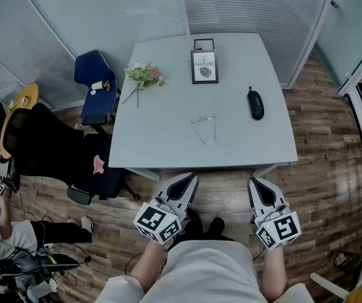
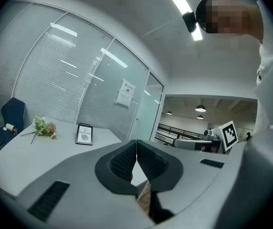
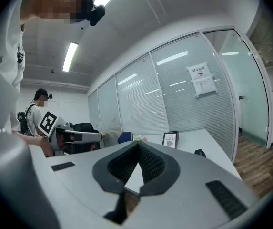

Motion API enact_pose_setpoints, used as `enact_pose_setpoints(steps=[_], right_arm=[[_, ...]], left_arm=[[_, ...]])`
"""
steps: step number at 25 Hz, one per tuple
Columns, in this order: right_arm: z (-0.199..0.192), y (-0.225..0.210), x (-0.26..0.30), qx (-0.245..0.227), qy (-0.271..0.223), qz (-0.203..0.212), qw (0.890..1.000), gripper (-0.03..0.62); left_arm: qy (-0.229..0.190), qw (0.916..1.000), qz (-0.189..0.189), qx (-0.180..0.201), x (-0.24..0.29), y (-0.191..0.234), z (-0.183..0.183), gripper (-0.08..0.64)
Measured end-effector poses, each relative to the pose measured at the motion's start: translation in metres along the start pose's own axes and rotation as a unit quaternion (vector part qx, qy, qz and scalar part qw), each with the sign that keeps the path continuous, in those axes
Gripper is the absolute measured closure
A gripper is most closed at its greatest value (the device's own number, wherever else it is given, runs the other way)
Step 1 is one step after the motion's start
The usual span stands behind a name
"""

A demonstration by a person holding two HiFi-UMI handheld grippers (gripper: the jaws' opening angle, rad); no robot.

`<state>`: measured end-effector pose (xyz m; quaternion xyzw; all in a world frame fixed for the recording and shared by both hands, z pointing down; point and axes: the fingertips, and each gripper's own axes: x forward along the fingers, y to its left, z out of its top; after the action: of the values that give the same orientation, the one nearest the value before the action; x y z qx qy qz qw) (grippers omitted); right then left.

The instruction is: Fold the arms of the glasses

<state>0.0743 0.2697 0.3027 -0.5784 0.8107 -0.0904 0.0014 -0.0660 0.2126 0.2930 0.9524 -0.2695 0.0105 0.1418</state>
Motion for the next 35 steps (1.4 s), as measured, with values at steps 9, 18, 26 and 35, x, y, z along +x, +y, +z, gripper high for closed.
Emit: enact_pose_setpoints(steps=[9,18,26,35], right_arm=[[0.004,0.003,-0.027,-0.003,0.002,-0.010,1.000,0.589],[-0.010,0.006,-0.038,0.041,0.012,0.001,0.999,0.586],[-0.021,0.006,-0.036,0.070,0.022,0.003,0.997,0.584],[-0.032,0.008,-0.014,0.064,0.046,0.007,0.997,0.585]], left_arm=[[0.011,0.9999,-0.011,0.005,-0.005,-0.028,-0.001,0.540],[0.021,0.9998,0.002,0.001,-0.007,-0.043,-0.015,0.540],[0.035,0.9994,0.003,-0.004,-0.011,-0.045,-0.026,0.540],[0.049,0.9984,0.016,-0.025,-0.011,-0.018,-0.036,0.540]])
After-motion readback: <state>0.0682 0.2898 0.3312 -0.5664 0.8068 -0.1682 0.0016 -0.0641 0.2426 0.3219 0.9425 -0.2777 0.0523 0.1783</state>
